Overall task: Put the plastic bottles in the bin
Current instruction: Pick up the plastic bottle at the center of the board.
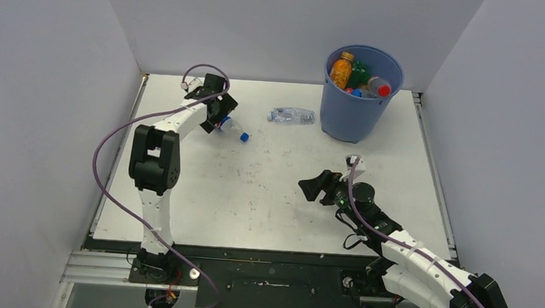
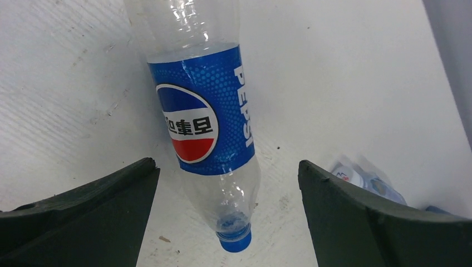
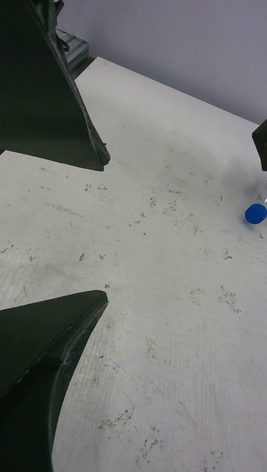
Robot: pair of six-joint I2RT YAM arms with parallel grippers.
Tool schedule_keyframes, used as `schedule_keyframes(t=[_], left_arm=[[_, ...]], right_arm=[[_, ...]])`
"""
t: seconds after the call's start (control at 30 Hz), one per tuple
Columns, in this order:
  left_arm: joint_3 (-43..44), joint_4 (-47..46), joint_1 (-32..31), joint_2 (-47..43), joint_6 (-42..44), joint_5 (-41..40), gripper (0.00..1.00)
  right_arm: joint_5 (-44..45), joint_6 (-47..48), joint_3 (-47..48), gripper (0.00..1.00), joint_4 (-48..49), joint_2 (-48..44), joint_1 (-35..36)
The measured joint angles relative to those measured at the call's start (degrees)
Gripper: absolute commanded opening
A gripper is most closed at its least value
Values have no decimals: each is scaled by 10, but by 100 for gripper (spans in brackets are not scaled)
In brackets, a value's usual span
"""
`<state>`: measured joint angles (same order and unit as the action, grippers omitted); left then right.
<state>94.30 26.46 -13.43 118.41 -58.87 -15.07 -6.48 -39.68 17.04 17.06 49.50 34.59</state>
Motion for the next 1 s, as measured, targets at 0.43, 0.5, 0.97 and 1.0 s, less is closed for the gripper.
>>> schedule_keyframes(t=[0.43, 0.5, 0.97, 1.0], left_arm=[[91, 95, 0, 108, -26, -5, 90], [82, 73, 0, 107, -24, -1, 82], [-104, -54, 3, -9, 10, 63, 43], [-124, -57, 2, -32, 17, 70, 43]], right_arm=[[0, 2, 24, 81, -9, -21, 0], [0, 2, 24, 81, -11, -22, 0], [6, -2, 50, 81, -84, -100, 2], [7, -1, 55, 81, -88, -103, 3]])
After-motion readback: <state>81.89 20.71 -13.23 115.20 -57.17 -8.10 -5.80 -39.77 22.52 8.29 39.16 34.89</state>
